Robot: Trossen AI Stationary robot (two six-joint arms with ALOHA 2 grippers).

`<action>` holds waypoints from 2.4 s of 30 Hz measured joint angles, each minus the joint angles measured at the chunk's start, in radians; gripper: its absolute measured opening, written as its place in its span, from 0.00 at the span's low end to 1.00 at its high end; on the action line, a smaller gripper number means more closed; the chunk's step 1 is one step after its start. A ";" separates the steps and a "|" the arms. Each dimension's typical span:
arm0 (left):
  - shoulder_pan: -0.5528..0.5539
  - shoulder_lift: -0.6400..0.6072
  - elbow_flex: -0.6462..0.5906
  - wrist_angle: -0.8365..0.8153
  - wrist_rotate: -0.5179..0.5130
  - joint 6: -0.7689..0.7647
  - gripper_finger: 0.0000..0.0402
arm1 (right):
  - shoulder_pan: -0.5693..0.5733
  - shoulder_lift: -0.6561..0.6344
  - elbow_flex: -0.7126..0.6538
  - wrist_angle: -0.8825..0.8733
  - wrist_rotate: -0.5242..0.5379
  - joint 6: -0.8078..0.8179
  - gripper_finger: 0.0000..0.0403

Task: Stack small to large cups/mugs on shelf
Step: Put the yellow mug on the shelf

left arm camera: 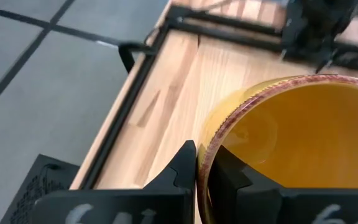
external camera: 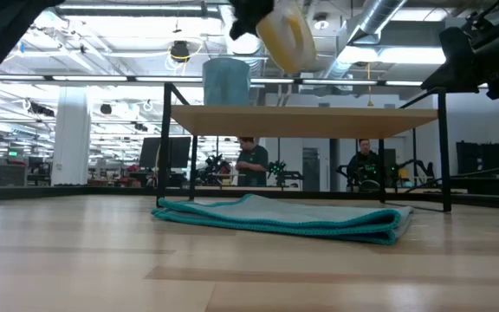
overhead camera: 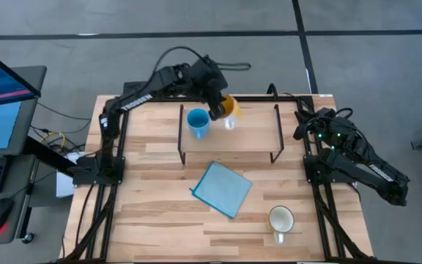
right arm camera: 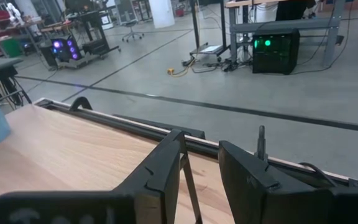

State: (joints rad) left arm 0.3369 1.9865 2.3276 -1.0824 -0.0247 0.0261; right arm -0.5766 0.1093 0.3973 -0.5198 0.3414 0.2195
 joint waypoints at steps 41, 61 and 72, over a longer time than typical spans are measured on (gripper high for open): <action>-0.007 0.154 -0.021 -0.049 0.020 -0.037 0.05 | 0.000 0.001 0.000 -0.019 -0.001 -0.001 0.33; -0.007 0.154 -0.021 -0.023 0.055 -0.022 0.06 | 0.000 0.001 0.000 -0.019 -0.001 -0.001 0.33; -0.007 0.154 -0.021 -0.024 0.057 -0.021 0.06 | 0.000 0.001 0.000 -0.019 -0.001 -0.001 0.33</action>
State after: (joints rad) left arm 0.3298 2.1403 2.3066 -1.1069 0.0319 0.0051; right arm -0.5762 0.1101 0.3973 -0.5388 0.3408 0.2184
